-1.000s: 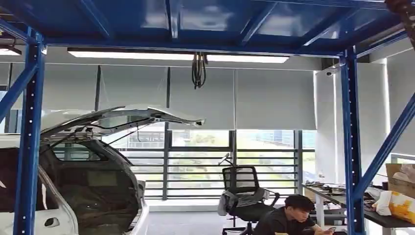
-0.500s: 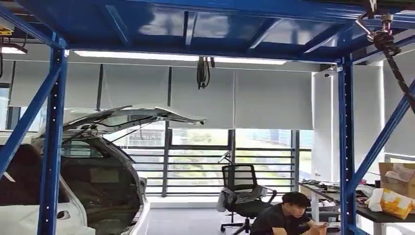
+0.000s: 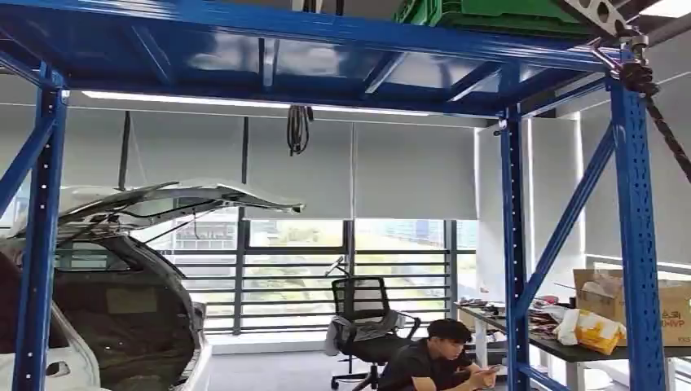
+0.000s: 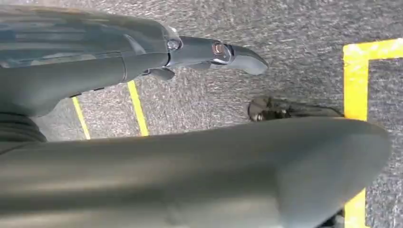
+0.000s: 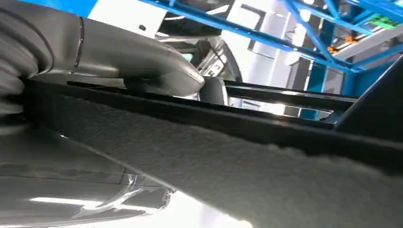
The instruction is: Take the parts from the cabinet and place them on the table.
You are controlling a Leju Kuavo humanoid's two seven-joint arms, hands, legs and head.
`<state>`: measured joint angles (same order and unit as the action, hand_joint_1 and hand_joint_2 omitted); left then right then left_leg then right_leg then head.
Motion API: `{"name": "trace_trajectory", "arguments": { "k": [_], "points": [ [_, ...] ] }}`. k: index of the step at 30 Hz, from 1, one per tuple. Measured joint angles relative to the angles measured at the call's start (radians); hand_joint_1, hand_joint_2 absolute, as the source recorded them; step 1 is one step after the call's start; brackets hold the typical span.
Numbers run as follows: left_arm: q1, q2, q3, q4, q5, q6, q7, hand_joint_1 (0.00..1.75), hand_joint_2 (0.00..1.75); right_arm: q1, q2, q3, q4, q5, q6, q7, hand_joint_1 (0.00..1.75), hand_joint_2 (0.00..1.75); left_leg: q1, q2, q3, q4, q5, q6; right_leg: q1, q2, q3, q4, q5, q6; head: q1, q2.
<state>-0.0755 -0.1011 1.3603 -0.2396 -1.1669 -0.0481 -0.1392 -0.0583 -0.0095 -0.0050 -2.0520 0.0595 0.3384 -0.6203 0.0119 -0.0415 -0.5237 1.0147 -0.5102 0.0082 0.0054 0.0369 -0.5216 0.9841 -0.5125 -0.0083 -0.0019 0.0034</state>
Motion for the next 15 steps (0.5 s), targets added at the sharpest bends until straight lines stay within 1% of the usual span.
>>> {"name": "trace_trajectory", "arguments": {
  "k": [1,2,3,4,5,6,7,8,9,10,11,12,13,14,15],
  "points": [
    [0.001,0.000,0.000,0.000,-0.003,0.000,0.000,0.00,1.75,-0.002,0.000,0.001,0.001,0.000,0.002,0.001,1.75,1.75,-0.002,0.003,-0.005,-0.001,-0.002,0.002,-0.001,0.005,-0.002,0.004,0.003,0.006,0.000,0.001],
    [-0.002,0.000,0.000,0.000,-0.007,0.000,0.000,0.00,1.75,-0.002,-0.001,0.001,0.002,-0.002,0.005,0.002,1.75,1.75,-0.003,0.009,-0.003,-0.007,-0.009,0.006,-0.001,0.012,-0.009,0.004,0.006,0.012,-0.001,0.000],
    [-0.003,0.000,-0.001,0.000,-0.008,0.000,-0.001,0.00,1.75,-0.004,-0.003,0.001,0.002,-0.007,0.009,0.002,1.75,1.75,-0.002,0.013,-0.007,-0.007,-0.009,0.010,-0.002,0.018,-0.014,0.005,0.010,0.017,-0.001,0.000],
    [-0.005,-0.002,-0.003,0.000,-0.008,0.000,-0.003,0.00,1.75,-0.005,-0.007,0.002,0.002,-0.012,0.012,0.002,1.75,1.75,0.007,0.023,-0.008,-0.015,-0.004,0.019,0.001,0.023,-0.017,0.007,0.006,0.022,0.000,0.001],
    [-0.006,-0.001,-0.003,0.000,-0.008,0.003,-0.005,0.00,1.75,-0.007,-0.010,0.001,0.003,-0.017,0.013,0.001,1.75,1.75,0.008,0.029,-0.009,-0.016,-0.001,0.024,0.001,0.003,-0.024,0.023,-0.011,0.028,-0.001,0.000],
    [-0.006,0.000,-0.003,0.000,-0.006,0.006,-0.007,0.00,1.75,-0.011,-0.016,0.000,0.003,-0.020,0.017,0.000,1.75,1.75,0.008,0.036,-0.010,-0.017,0.001,0.028,-0.002,-0.014,-0.045,0.074,-0.045,0.036,-0.001,0.000],
    [-0.005,0.000,-0.003,0.000,-0.006,0.007,-0.008,0.00,1.75,-0.012,-0.018,0.000,0.003,-0.024,0.019,-0.001,1.75,1.75,0.006,0.043,-0.012,-0.017,0.002,0.031,-0.007,-0.021,-0.080,0.151,-0.086,0.042,-0.001,0.000],
    [-0.004,0.000,-0.003,0.000,-0.006,0.008,-0.007,0.00,1.75,-0.009,-0.020,0.000,0.003,-0.027,0.023,-0.002,1.75,1.75,0.005,0.052,-0.015,-0.016,0.002,0.031,-0.011,-0.024,-0.120,0.239,-0.123,0.047,-0.001,0.000],
    [-0.003,0.001,-0.003,0.000,-0.004,0.011,-0.005,0.00,1.75,-0.006,-0.021,-0.001,0.004,-0.027,0.027,-0.005,1.75,1.75,0.004,0.060,-0.016,-0.016,0.002,0.032,-0.012,-0.025,-0.147,0.298,-0.140,0.050,-0.001,0.000],
    [-0.003,0.001,-0.003,0.000,-0.001,0.016,-0.003,0.00,1.75,-0.005,-0.024,-0.002,0.004,-0.027,0.029,-0.011,1.75,1.75,0.003,0.069,-0.016,-0.016,0.002,0.032,-0.014,-0.026,-0.153,0.315,-0.132,0.052,-0.001,0.000],
    [-0.003,0.001,-0.003,0.000,0.003,0.021,-0.001,0.00,1.75,-0.005,-0.027,-0.002,0.003,-0.026,0.030,-0.013,1.75,1.75,0.002,0.076,-0.016,-0.015,0.002,0.032,-0.014,-0.028,-0.135,0.280,-0.103,0.052,-0.001,0.000],
    [-0.004,0.001,-0.003,0.000,0.006,0.026,0.001,0.00,1.75,-0.005,-0.028,-0.002,0.003,-0.023,0.031,-0.016,1.75,1.75,0.002,0.082,-0.014,-0.015,0.002,0.031,-0.014,-0.032,-0.102,0.216,-0.065,0.052,-0.001,0.000],
    [-0.007,0.001,-0.002,0.000,0.013,0.029,0.007,0.00,1.75,-0.005,-0.028,-0.002,0.000,-0.021,0.034,-0.019,1.75,1.75,0.002,0.089,-0.012,-0.015,0.001,0.030,-0.013,-0.043,-0.053,0.115,-0.014,0.047,-0.001,0.000],
    [-0.008,0.001,-0.002,0.000,0.015,0.034,0.011,0.00,1.75,-0.005,-0.028,-0.002,-0.005,-0.019,0.037,-0.021,1.75,1.75,0.000,0.093,-0.012,-0.016,0.001,0.029,-0.011,-0.073,-0.017,0.038,0.019,0.040,-0.001,0.000],
    [-0.009,0.001,0.000,0.000,0.019,0.036,0.014,0.00,1.75,-0.007,-0.028,0.000,-0.008,-0.016,0.038,-0.023,1.75,1.75,-0.007,0.099,-0.015,-0.014,0.001,0.025,0.000,-0.091,-0.010,0.013,0.009,0.037,-0.001,0.000]
  ]
}}
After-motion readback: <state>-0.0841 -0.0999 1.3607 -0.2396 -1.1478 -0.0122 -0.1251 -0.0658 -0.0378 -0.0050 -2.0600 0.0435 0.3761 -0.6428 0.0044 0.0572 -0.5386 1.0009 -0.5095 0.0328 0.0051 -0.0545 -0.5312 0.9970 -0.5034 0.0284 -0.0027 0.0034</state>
